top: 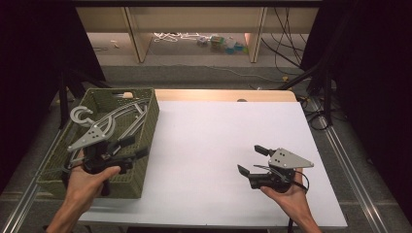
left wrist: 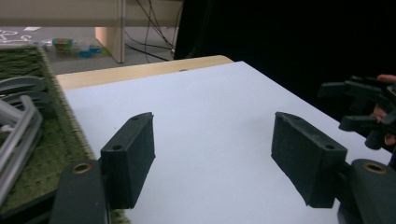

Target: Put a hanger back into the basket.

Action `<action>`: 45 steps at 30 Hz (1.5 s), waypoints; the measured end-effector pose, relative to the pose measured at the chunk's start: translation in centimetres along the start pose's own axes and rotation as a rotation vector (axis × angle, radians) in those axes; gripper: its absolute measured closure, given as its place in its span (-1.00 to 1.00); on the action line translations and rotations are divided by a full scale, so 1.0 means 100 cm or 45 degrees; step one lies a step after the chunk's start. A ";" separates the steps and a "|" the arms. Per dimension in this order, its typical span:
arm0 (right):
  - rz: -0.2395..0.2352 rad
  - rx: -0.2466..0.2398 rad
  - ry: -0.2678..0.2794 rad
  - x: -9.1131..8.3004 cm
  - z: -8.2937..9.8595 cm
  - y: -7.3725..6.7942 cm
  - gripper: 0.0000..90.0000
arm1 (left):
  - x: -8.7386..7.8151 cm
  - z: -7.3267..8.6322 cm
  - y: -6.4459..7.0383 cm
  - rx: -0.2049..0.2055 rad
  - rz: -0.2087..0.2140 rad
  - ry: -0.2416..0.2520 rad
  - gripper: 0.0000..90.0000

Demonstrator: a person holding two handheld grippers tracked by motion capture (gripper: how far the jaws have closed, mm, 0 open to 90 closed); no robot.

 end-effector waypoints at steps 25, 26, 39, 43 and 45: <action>0.037 -0.028 0.084 -0.005 -0.002 -0.006 -0.65 | 0.026 0.034 0.035 0.150 0.003 0.103 -0.44; 0.042 -0.011 0.087 -0.006 -0.002 -0.008 -0.65 | 0.026 0.036 0.034 0.161 -0.008 0.103 -0.44; 0.069 0.030 0.128 -0.013 0.005 -0.011 -0.65 | 0.030 0.050 0.028 0.165 -0.036 0.100 -0.43; 0.067 0.028 0.109 -0.013 0.006 -0.011 -0.65 | 0.030 0.051 0.029 0.170 -0.037 0.096 -0.43; 0.070 0.029 0.110 -0.013 0.006 -0.011 -0.65 | 0.030 0.052 0.028 0.178 -0.044 0.083 -0.44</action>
Point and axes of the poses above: each handheld gripper's, and its own axes: x roughly forward along the jaws, z roughly out of its underside, y roughly to its right, the point moved 6 cm from there along x, roughly forward along the jaws, and after that the axes turned 1 degree about -z, right-handed, at the moved point
